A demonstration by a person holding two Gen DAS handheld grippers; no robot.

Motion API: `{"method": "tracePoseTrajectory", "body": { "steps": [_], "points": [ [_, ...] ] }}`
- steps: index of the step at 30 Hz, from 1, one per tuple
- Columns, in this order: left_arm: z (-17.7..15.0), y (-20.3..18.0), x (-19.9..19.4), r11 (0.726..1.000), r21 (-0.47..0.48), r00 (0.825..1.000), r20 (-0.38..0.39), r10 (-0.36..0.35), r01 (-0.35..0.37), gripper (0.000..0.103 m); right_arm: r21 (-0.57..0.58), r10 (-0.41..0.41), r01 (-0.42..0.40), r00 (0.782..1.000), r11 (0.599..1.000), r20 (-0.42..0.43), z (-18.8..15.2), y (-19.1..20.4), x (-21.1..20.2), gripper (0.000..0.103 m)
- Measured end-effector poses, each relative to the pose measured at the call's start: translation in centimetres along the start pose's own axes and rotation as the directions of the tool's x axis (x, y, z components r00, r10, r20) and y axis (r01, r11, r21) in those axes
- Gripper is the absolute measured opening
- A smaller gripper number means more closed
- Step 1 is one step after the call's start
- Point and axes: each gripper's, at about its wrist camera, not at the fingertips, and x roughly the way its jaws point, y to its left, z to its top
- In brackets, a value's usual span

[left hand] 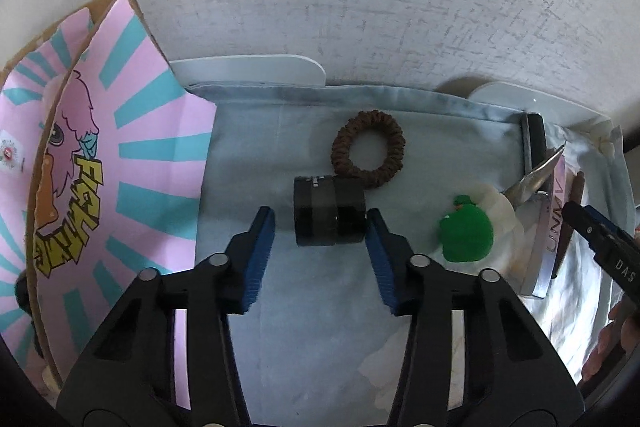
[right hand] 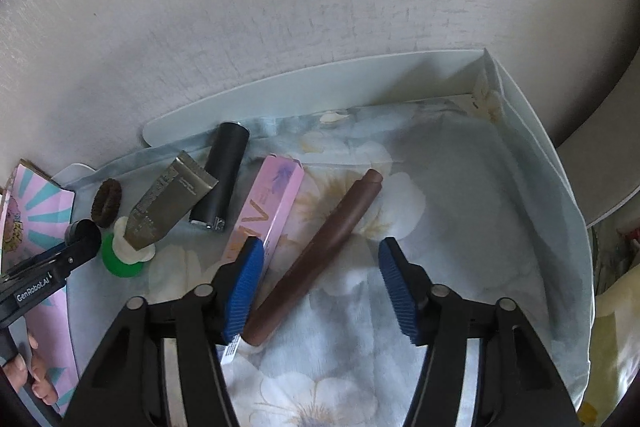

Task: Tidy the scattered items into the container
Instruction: 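Grasp the black cylinder with the left tool while the right tool grasps the brown pencil, then carry cylinder and pencil into the cardboard box and open both tools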

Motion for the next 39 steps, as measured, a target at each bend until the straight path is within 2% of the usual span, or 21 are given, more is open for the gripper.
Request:
{"method": "tracePoseTrajectory", "body": {
  "steps": [3,7,12,13,15,19,23,26,28,32,36,39],
  "points": [
    [-0.2,0.0,0.1,1.000,-0.012,1.000,0.001,-0.021,0.021,0.029,0.002,0.005,-0.005,1.000,1.000,0.008,0.1,-0.3,-0.1,0.052],
    [-0.6,-0.3,0.0,1.000,-0.007,1.000,0.011,-0.007,0.008,0.029,0.017,0.029,-0.029,1.000,0.999,0.013,0.0,-0.8,-0.3,0.043],
    [-1.0,-0.1,-0.3,0.999,-0.029,0.999,0.014,-0.033,0.034,0.029,0.077,0.061,-0.062,0.998,0.995,0.010,-0.3,-1.6,-0.3,0.043],
    [-1.1,-0.1,-0.3,0.999,-0.026,0.999,0.017,-0.033,0.034,0.028,0.083,0.059,-0.060,0.998,0.995,0.012,-0.4,-1.8,-0.4,0.038],
    [-1.3,-0.1,-0.5,0.999,-0.027,0.999,0.017,-0.036,0.037,0.028,0.064,0.032,-0.033,0.999,0.997,0.009,-0.6,-2.0,-0.6,0.032],
    [-1.6,0.0,-0.6,0.999,-0.032,0.999,0.019,-0.042,0.042,0.028,0.033,0.006,-0.006,1.000,0.999,0.005,-0.8,-1.9,-0.7,0.031],
    [-1.8,0.1,-0.9,0.998,-0.040,0.998,0.022,-0.051,0.052,0.028,-0.088,-0.088,0.089,0.996,0.992,0.020,-1.1,-0.5,-0.8,0.026],
    [-2.0,0.4,-1.2,0.997,-0.051,0.998,0.024,-0.061,0.062,0.028,-0.110,-0.104,0.105,0.994,0.988,0.020,-1.5,-0.3,-1.1,0.017],
    [-2.1,0.7,-1.6,0.996,-0.059,0.997,0.029,-0.071,0.072,0.028,-0.102,-0.087,0.088,0.996,0.991,0.016,-2.0,-0.7,-1.5,0.013],
    [-2.4,1.1,-2.6,0.992,-0.077,0.994,0.040,-0.102,0.105,0.028,-0.093,-0.067,0.068,0.998,0.993,0.020,-3.1,-1.6,-2.5,0.013],
    [-2.6,0.9,-4.5,0.990,-0.068,0.991,0.060,-0.117,0.121,0.028,-0.080,-0.037,0.041,0.998,0.996,0.059,-3.9,-2.6,-5.0,0.013],
    [-3.0,0.7,-6.9,0.989,-0.058,0.988,0.091,-0.127,0.133,0.028,-0.070,0.018,-0.012,0.995,0.998,0.094,-4.1,-3.2,-7.4,0.013]
  ]
}}
